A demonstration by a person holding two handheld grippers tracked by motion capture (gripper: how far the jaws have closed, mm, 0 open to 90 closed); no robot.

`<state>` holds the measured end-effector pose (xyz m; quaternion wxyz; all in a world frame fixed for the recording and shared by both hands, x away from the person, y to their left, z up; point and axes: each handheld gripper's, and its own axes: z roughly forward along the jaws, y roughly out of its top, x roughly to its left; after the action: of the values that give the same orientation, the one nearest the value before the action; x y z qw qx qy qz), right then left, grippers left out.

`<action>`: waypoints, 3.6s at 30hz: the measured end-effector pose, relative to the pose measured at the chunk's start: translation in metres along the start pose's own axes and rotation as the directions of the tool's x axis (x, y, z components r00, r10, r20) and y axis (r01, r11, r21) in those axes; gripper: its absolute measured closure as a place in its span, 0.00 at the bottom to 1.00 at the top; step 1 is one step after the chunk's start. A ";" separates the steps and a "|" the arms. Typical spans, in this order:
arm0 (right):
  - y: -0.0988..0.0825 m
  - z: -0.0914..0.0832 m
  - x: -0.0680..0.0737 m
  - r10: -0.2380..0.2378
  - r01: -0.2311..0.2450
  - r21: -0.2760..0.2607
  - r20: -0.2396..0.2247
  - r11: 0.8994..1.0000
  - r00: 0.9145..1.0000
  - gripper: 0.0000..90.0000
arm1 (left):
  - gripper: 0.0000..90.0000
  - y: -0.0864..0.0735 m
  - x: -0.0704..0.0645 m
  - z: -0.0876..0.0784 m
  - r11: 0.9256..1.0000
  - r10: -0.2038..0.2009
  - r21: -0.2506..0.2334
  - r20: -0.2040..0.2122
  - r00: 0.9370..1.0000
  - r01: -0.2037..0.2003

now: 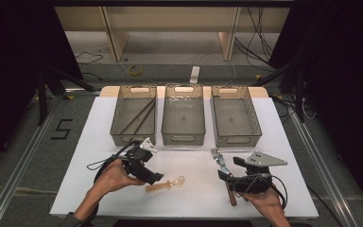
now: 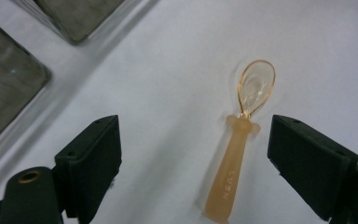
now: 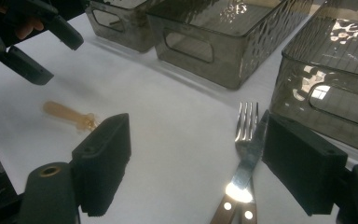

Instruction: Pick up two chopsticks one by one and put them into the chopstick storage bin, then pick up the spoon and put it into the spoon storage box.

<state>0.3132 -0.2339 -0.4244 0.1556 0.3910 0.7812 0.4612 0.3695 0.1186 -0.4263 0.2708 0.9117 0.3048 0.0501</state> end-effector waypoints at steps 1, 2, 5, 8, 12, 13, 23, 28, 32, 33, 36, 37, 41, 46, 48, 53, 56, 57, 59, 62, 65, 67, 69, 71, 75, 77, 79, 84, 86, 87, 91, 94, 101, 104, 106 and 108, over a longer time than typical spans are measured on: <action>0.000 0.000 0.000 0.001 -0.001 0.001 0.000 1.000 1.000 0.27 | 0.18 0.000 -0.001 0.001 1.000 0.007 0.015 0.006 1.000 -0.007; 0.000 0.000 0.000 0.002 -0.002 0.002 0.000 1.000 1.000 0.27 | 0.18 -0.001 -0.002 0.003 0.999 0.018 0.027 0.005 1.000 -0.019; 0.000 0.001 0.000 0.003 -0.003 0.006 0.000 1.000 1.000 0.27 | 0.17 -0.003 -0.006 0.007 0.999 0.023 0.048 0.013 1.000 -0.024; 0.000 0.001 0.000 0.000 0.000 0.006 0.000 1.000 1.000 0.27 | 0.17 -0.003 -0.009 0.010 0.997 0.035 0.065 0.014 0.999 -0.036; -0.001 0.002 -0.002 0.004 -0.004 0.009 -0.001 1.000 1.000 0.27 | 0.17 -0.004 -0.013 0.016 0.993 0.054 0.108 0.006 0.999 -0.054; -0.001 0.002 -0.002 0.004 -0.004 0.011 0.000 1.000 1.000 0.27 | 0.17 -0.004 -0.014 0.018 0.991 0.061 0.120 0.006 0.998 -0.061; -0.001 0.005 -0.001 0.004 -0.004 0.023 -0.002 1.000 1.000 0.27 | 0.20 -0.006 -0.021 0.028 0.977 0.090 0.194 0.007 0.996 -0.090; -0.001 0.004 -0.002 0.001 -0.001 0.020 -0.002 1.000 1.000 0.27 | 0.24 -0.007 -0.024 0.035 0.967 0.111 0.231 0.010 0.994 -0.111; -0.001 0.004 -0.001 -0.004 0.004 0.027 0.000 1.000 1.000 0.27 | 0.30 -0.008 -0.027 0.039 0.956 0.133 0.261 0.023 0.991 -0.135; -0.001 0.004 0.000 -0.003 0.003 0.027 0.001 1.000 1.000 0.27 | 0.31 -0.008 -0.027 0.040 0.953 0.139 0.270 0.019 0.990 -0.139; -0.001 0.004 0.000 -0.002 0.002 0.025 0.002 1.000 1.000 0.27 | 0.36 -0.007 -0.028 0.041 0.949 0.145 0.280 0.022 0.989 -0.146; -0.001 0.004 -0.001 -0.003 0.003 0.026 0.001 1.000 1.000 0.27 | 0.38 -0.007 -0.028 0.042 0.947 0.149 0.283 0.027 0.988 -0.150; -0.002 0.005 -0.002 -0.002 0.002 0.030 -0.003 1.000 1.000 0.27 | 0.44 -0.007 -0.029 0.042 0.945 0.156 0.287 0.025 0.988 -0.156; -0.002 0.004 -0.001 -0.003 0.003 0.033 -0.002 0.999 1.000 0.27 | 0.53 -0.007 -0.029 0.041 0.946 0.165 0.278 0.030 0.986 -0.167; -0.001 0.004 -0.001 -0.005 0.005 0.029 0.001 1.000 1.000 0.27 | 0.56 -0.007 -0.030 0.041 0.945 0.169 0.279 0.031 0.985 -0.171; -0.001 0.004 0.000 -0.010 0.010 0.034 0.001 0.999 1.000 0.27 | 0.62 -0.007 -0.030 0.040 0.943 0.182 0.278 0.037 0.983 -0.185; -0.001 0.004 0.000 -0.012 0.012 0.033 0.000 0.999 1.000 0.27 | 0.69 -0.008 -0.030 0.039 0.944 0.179 0.275 0.038 0.983 -0.183; -0.001 0.004 0.000 -0.012 0.012 0.035 0.001 0.999 1.000 0.27 | 0.72 -0.007 -0.029 0.039 0.942 0.185 0.278 0.036 0.982 -0.188; -0.001 0.004 -0.001 -0.013 0.013 0.036 0.001 0.999 1.000 0.27 | 0.78 -0.008 -0.029 0.039 0.942 0.190 0.276 0.033 0.981 -0.192; -0.001 0.004 0.000 -0.015 0.015 0.039 0.001 0.999 1.000 0.27 | 0.80 -0.008 -0.030 0.038 0.939 0.206 0.275 0.033 0.978 -0.207; -0.001 0.004 0.000 -0.018 0.018 0.040 0.001 0.999 1.000 0.27 | 0.82 -0.008 -0.031 0.038 0.941 0.203 0.268 0.034 0.979 -0.204; -0.001 0.004 0.001 -0.019 0.018 0.042 0.003 0.999 1.000 0.27 | 0.82 -0.007 -0.031 0.037 0.947 0.192 0.255 0.037 0.981 -0.195; -0.001 0.004 0.001 -0.019 0.019 0.043 0.002 0.999 1.000 0.27 | 0.82 -0.006 -0.031 0.034 0.952 0.186 0.240 0.031 0.982 -0.188; -0.001 0.004 0.000 -0.019 0.019 0.042 0.001 0.999 1.000 0.27 | 0.82 -0.004 -0.031 0.031 0.961 0.172 0.215 0.020 0.985 -0.172; -0.001 0.004 0.000 -0.018 0.018 0.040 0.002 0.999 1.000 0.27 | 0.82 -0.001 -0.029 0.024 0.975 0.146 0.166 0.009 0.989 -0.146; -0.001 0.004 0.000 -0.018 0.018 0.043 0.003 0.999 1.000 0.27 | 0.83 0.000 -0.027 0.022 0.981 0.130 0.146 0.005 0.992 -0.129; -0.001 0.004 0.000 -0.019 0.019 0.046 0.005 0.999 1.000 0.27 | 0.83 0.001 -0.024 0.019 0.985 0.118 0.127 0.000 0.993 -0.118; -0.001 0.004 0.000 -0.021 0.021 0.044 0.006 0.999 1.000 0.27 | 0.82 0.005 -0.016 0.009 0.998 0.049 0.030 -0.014 0.999 -0.049; -0.001 0.004 0.000 -0.021 0.020 0.044 0.006 0.999 1.000 0.27 | 0.82 0.008 -0.013 0.006 1.000 0.025 0.002 -0.014 1.000 -0.025; -0.001 0.004 0.000 -0.020 0.020 0.044 0.007 0.999 1.000 0.27 | 0.82 0.010 -0.011 0.005 1.000 0.015 -0.010 -0.022 1.000 -0.015; -0.001 0.004 0.000 -0.022 0.021 0.046 0.011 0.999 1.000 0.27 | 0.82 0.016 -0.002 0.004 0.999 -0.006 -0.035 -0.021 1.000 0.005; -0.001 0.004 0.000 -0.019 0.018 0.048 0.011 0.999 1.000 0.27 | 0.83 0.021 0.007 0.003 0.998 -0.033 -0.051 -0.038 0.999 0.031; -0.001 0.005 -0.001 -0.015 0.014 0.048 0.011 0.999 1.000 0.27 | 0.83 0.036 0.019 -0.006 0.991 -0.076 -0.116 -0.046 0.996 0.070; -0.001 0.005 -0.001 -0.017 0.016 0.051 0.015 0.999 1.000 0.27 | 0.82 0.043 0.023 -0.006 0.989 -0.083 -0.128 -0.046 0.995 0.077; -0.001 0.005 0.000 -0.018 0.017 0.051 0.013 0.999 1.000 0.27 | 0.82 0.047 0.027 -0.005 0.987 -0.092 -0.139 -0.046 0.995 0.085; -0.001 0.005 0.000 -0.017 0.017 0.052 0.012 0.998 1.000 0.27 | 0.82 0.052 0.033 -0.007 0.984 -0.105 -0.152 -0.053 0.993 0.096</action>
<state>0.3158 -0.2313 -0.4278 0.1542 0.3912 0.7952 0.4369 0.4216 0.1066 -0.3958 0.3311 0.8704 0.3538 0.0869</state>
